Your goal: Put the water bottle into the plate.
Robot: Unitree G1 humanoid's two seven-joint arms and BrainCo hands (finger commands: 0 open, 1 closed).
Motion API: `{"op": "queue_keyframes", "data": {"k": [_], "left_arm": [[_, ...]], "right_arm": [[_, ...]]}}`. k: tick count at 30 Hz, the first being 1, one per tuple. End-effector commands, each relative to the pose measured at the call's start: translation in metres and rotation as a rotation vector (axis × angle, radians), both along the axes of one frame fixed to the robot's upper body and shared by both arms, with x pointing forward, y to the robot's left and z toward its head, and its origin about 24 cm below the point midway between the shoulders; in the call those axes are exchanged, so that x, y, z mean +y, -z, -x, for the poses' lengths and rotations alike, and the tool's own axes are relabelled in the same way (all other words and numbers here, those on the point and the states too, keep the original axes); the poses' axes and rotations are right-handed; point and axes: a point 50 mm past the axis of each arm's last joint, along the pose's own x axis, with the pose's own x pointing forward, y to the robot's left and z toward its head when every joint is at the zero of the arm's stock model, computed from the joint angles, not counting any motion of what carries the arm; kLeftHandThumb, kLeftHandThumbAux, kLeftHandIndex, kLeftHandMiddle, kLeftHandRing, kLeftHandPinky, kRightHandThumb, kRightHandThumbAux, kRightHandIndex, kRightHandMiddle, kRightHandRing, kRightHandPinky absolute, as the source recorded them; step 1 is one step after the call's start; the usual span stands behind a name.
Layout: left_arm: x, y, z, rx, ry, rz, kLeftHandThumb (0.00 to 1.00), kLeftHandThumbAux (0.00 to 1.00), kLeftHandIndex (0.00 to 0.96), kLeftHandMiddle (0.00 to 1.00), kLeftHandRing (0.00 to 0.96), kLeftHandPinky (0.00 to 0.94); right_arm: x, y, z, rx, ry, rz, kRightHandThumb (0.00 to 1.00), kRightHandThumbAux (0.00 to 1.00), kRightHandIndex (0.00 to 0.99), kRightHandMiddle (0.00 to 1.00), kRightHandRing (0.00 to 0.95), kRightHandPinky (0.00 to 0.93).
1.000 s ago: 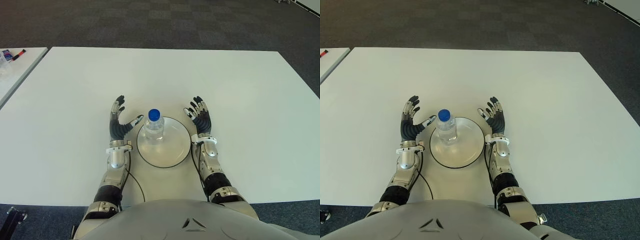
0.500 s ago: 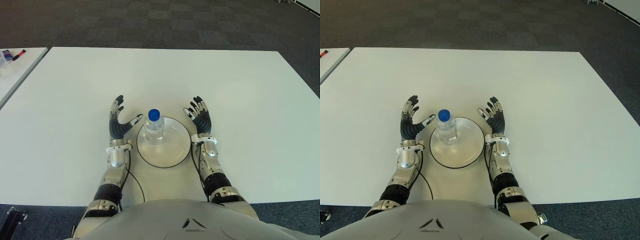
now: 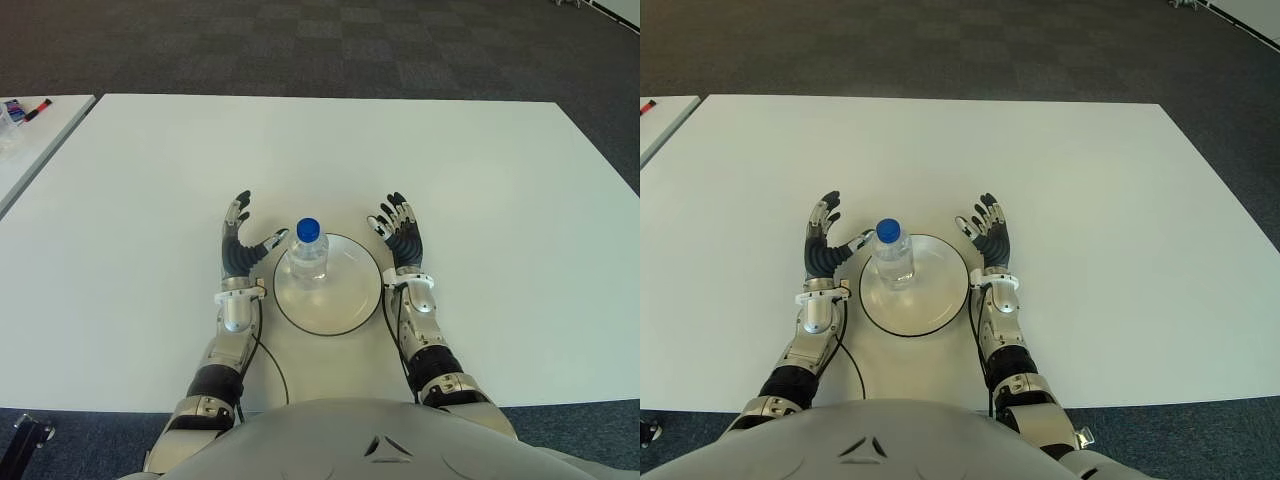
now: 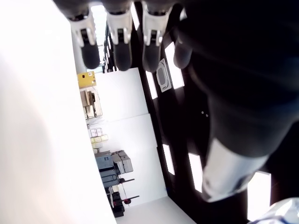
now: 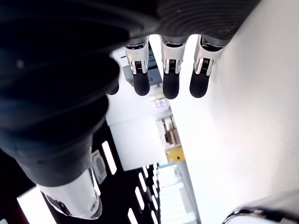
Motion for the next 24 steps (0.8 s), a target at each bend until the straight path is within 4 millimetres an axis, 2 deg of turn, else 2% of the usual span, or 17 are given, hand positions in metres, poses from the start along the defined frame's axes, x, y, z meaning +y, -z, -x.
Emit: {"op": "queue_keyframes", "data": {"k": [1, 11, 24], "left_arm": [[0.004, 0.019, 0.013, 0.108, -0.016, -0.017, 0.0, 0.88, 0.161, 0.15, 0.136, 0.156], [0.004, 0.023, 0.012, 0.18, -0.02, 0.007, 0.0, 0.877, 0.161, 0.143, 0.131, 0.147], [0.005, 0.03, 0.011, 0.307, -0.046, 0.09, 0.0, 0.93, 0.136, 0.126, 0.112, 0.136]], "right_arm": [[0.04, 0.021, 0.022, 0.149, -0.003, -0.148, 0.036, 0.829, 0.09, 0.101, 0.097, 0.138], [0.039, 0.021, 0.022, 0.147, -0.008, -0.141, 0.039, 0.821, 0.084, 0.097, 0.093, 0.132], [0.037, 0.022, 0.021, 0.164, 0.007, -0.145, 0.048, 0.822, 0.089, 0.1, 0.094, 0.133]]}}
